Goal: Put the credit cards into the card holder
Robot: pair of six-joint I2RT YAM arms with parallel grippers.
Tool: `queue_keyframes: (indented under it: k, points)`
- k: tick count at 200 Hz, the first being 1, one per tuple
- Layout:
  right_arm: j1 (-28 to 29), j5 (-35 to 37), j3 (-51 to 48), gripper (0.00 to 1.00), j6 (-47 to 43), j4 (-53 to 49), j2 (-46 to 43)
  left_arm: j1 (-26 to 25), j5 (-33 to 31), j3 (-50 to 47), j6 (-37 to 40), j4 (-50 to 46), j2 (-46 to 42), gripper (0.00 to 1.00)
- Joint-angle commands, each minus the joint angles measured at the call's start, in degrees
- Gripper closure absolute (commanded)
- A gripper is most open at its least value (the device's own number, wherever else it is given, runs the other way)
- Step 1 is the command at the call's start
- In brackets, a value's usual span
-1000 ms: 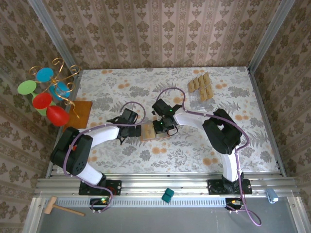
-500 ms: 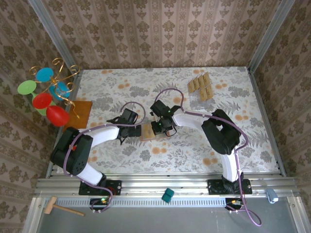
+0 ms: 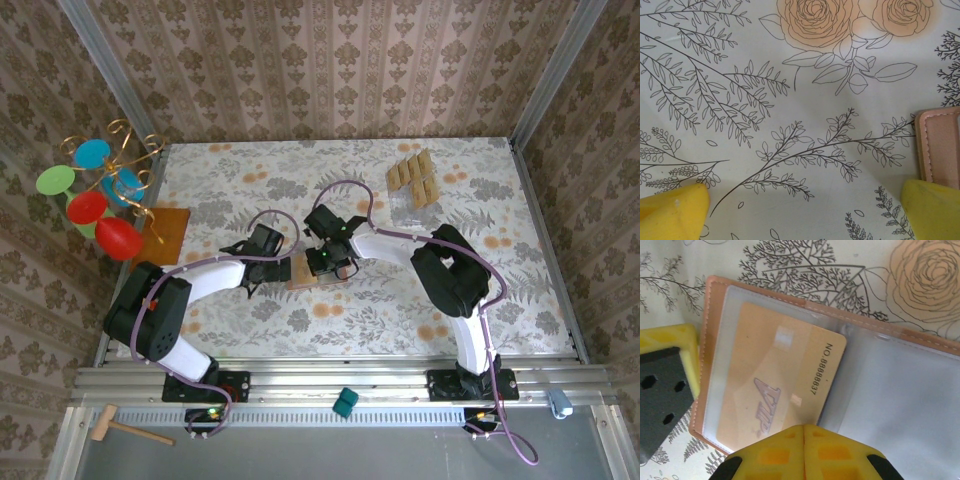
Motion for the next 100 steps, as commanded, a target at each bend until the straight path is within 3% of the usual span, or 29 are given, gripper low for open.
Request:
queue_keyframes:
  k: [1, 100]
  points:
    - [0.6, -1.3, 2.0, 0.91, 0.7, -0.3, 1.8, 0.2, 0.5, -1.5, -0.3, -0.8, 2.0, 0.00]
    - [0.1, 0.9, 1.8, 0.91, 0.2, -1.0, -0.9, 0.0, 0.6, -1.7, -0.4, -0.5, 2.2, 0.00]
